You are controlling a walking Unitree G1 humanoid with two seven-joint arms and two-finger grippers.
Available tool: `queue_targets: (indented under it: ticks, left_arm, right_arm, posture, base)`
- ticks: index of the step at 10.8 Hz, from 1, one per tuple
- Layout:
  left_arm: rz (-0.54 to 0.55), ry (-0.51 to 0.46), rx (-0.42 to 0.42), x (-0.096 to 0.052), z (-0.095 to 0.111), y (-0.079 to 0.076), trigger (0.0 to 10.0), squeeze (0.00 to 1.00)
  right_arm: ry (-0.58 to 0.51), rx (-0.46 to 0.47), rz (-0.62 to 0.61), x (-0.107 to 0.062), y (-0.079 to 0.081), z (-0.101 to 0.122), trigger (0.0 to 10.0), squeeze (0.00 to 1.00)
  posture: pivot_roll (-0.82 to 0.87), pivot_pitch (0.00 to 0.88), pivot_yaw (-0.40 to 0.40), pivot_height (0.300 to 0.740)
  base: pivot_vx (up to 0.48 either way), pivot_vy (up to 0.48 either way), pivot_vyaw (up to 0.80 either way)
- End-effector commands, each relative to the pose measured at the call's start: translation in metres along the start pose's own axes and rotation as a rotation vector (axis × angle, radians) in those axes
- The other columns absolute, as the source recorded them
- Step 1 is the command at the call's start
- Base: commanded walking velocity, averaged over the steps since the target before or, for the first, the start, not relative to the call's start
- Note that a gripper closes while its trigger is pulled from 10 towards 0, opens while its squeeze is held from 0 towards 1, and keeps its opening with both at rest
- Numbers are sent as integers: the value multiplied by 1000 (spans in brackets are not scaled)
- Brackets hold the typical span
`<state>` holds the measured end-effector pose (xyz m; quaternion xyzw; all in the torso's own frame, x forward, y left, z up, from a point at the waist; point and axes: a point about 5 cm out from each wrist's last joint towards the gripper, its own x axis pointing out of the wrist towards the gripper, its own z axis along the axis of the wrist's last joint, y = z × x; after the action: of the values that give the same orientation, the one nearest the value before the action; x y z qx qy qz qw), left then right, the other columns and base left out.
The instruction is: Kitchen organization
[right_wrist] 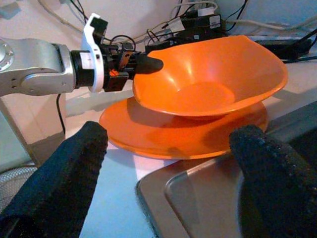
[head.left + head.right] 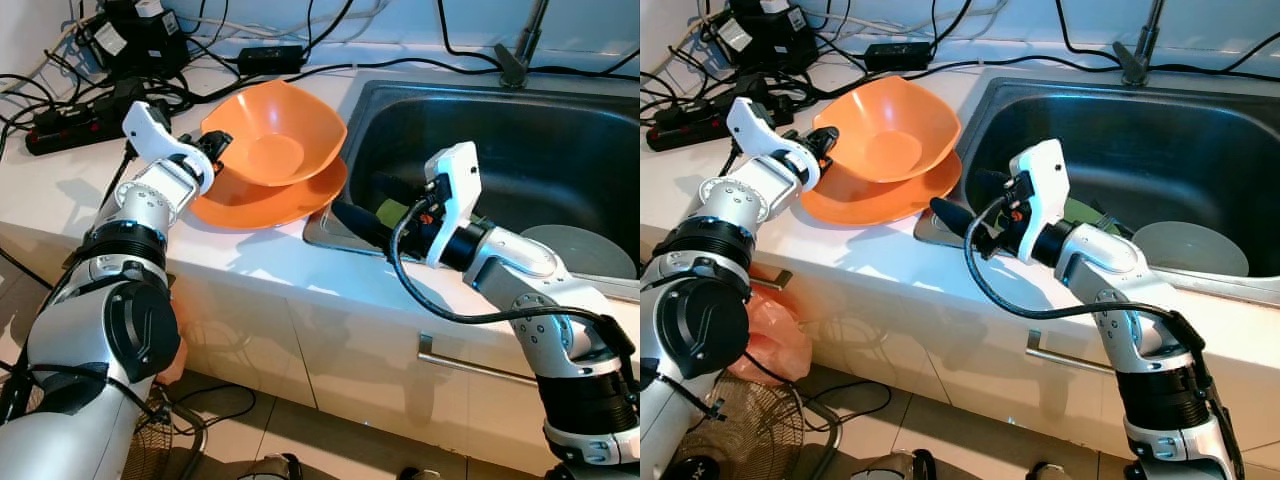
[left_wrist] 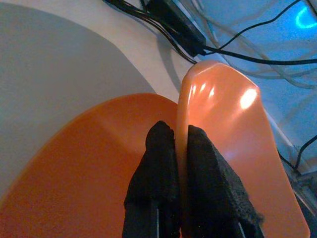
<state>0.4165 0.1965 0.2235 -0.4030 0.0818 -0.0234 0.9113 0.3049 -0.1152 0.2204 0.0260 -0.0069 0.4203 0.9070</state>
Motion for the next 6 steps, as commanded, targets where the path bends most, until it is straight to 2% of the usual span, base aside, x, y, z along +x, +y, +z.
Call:
queue_targets:
  ticks: [1,4,5,6]
  left_arm:
    - [4,-2,3,-1,3,1,0,0]
    - [-36,-25,0,0,7,-4,0,0]
    - [-150,-64,23,0,10,-16,0,0]
    - [-209,-72,27,-1,9,-21,0,0]
  right_arm:
    - [2,-11,17,1,5,1,10000,0]
    - [4,-8,18,1,5,1,10000,0]
    - [4,-5,2,1,3,0,10000,0]
    - [2,-1,-9,1,1,0,10000,0]
  posture:
    - [23,111,139,740]
    - [23,111,137,740]
    - [22,111,135,740]
    - [24,111,132,740]
  base:
    - [0,0,0]
    - [0,0,0]
    - [0,0,0]
    - [0,0,0]
